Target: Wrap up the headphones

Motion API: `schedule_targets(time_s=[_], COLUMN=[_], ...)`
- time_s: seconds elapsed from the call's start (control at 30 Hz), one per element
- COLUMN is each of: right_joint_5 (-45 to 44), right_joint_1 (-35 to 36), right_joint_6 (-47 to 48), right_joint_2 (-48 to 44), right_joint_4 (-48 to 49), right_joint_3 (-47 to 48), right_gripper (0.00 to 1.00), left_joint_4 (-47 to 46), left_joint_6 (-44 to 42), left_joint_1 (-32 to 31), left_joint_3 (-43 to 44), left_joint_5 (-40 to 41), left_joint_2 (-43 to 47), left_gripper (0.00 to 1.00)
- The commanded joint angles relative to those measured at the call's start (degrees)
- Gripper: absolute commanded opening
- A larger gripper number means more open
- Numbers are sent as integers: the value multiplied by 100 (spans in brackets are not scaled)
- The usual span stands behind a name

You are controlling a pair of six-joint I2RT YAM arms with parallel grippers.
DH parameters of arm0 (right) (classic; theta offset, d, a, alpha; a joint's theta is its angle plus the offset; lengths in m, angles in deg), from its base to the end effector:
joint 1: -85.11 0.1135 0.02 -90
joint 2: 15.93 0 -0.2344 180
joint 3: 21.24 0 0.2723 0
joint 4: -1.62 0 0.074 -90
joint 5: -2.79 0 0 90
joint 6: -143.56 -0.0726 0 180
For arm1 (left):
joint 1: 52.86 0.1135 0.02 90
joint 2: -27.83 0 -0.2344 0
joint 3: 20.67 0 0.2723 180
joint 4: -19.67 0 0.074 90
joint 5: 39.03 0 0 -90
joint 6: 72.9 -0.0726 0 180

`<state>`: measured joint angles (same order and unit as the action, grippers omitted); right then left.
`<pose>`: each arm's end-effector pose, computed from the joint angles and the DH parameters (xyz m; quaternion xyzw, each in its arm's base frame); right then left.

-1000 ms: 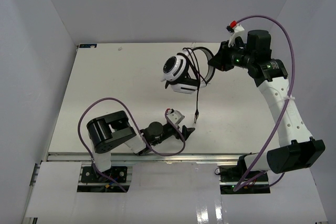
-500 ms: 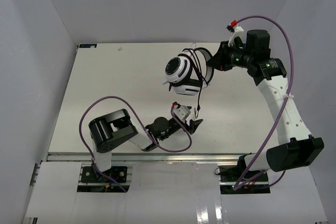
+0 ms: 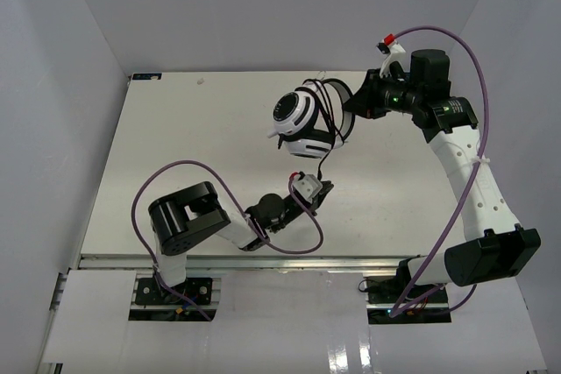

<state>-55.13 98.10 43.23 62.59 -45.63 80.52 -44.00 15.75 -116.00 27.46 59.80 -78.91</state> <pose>0.3298 0.1156 0.3955 -0.1691 0.8024 0.3327 0.4657 0.1792 -0.3291 0.1184 0.3112 0.5997 -0.3330 0.6578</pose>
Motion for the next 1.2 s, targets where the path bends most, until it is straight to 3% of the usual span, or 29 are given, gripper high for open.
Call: schedule_targets(time_s=[0.0,0.03,0.17,0.3,0.47,0.6,0.73,0.87,1.0,1.17], right_joint_5=[460,500,1499,2466,2079,983,-680,-1484,-2827,-4081], right_joint_1=[-12,-28,-113,-127,18,604,1265,1485,1722,1988], right_joint_6=[-252,-172,722,2400,4861,6072,6456,6805,6624,5833], right_joint_2=[-201,-220,-251,-290,-95,-241,-858,-951,-1031,-580], right_joint_4=[441,420,288,-389,-2141,-2591,-1644,-1182,71,1337], right_joint_3=[84,99,144,303,885,592,-329,-804,-1580,-2320], right_gripper=[8,8,8,8,8,8,8,8,8,8], left_joint_4=[-578,-681,-1226,-1462,-1054,179,1542,2876,4061,5511], left_joint_6=[-2,34,344,941,1729,1963,2107,1990,1704,1299], left_joint_1=[-24,-24,125,723,1667,2293,2779,3193,3406,3495], left_joint_3=[-34,-140,-656,-1237,-1571,-1112,-532,-186,262,1260], left_joint_5=[44,81,-206,-1527,-3393,-4862,-6048,-6651,-7022,-7272], left_joint_2=[80,109,335,776,1315,1754,2080,2358,2348,1459], left_gripper=[5,1,0,0,0,0,3,8,7,6])
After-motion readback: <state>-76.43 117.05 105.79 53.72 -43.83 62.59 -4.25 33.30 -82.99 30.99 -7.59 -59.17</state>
